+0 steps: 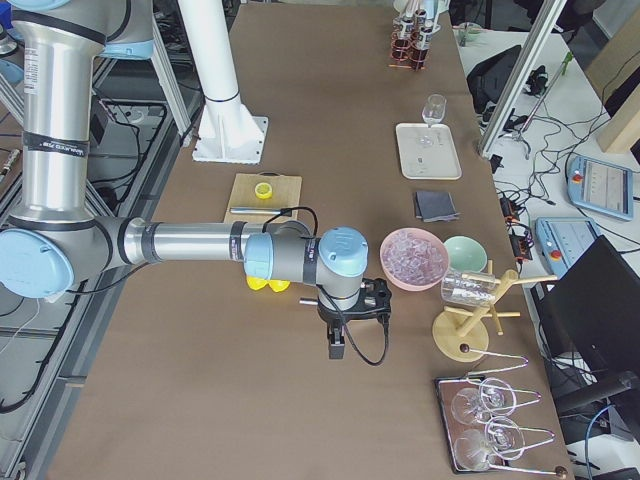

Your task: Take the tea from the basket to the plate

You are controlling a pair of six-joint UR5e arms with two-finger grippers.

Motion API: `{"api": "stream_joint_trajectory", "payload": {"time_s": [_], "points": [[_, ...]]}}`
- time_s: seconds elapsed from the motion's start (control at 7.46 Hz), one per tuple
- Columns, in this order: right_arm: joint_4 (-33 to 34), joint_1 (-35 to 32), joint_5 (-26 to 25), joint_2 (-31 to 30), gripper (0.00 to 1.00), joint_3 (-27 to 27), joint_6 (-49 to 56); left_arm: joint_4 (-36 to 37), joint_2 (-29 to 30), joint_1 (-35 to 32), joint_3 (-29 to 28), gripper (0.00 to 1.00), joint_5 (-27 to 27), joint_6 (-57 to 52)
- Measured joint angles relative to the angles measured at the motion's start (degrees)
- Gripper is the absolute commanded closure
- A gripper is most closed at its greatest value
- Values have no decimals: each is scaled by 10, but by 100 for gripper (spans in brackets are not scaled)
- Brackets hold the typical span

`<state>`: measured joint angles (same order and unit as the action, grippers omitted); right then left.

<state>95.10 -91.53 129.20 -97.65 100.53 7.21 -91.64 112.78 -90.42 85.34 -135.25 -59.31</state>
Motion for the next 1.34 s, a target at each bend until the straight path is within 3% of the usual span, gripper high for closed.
{"api": "stream_joint_trajectory", "payload": {"time_s": [0.8, 1.34], "points": [[0, -4, 0, 1, 0, 0, 0, -1, 66, 22, -76, 3, -4, -64], [0, -5, 0, 0, 0, 0, 0, -2, 64, 23, -85, 3, -4, -60]]}}
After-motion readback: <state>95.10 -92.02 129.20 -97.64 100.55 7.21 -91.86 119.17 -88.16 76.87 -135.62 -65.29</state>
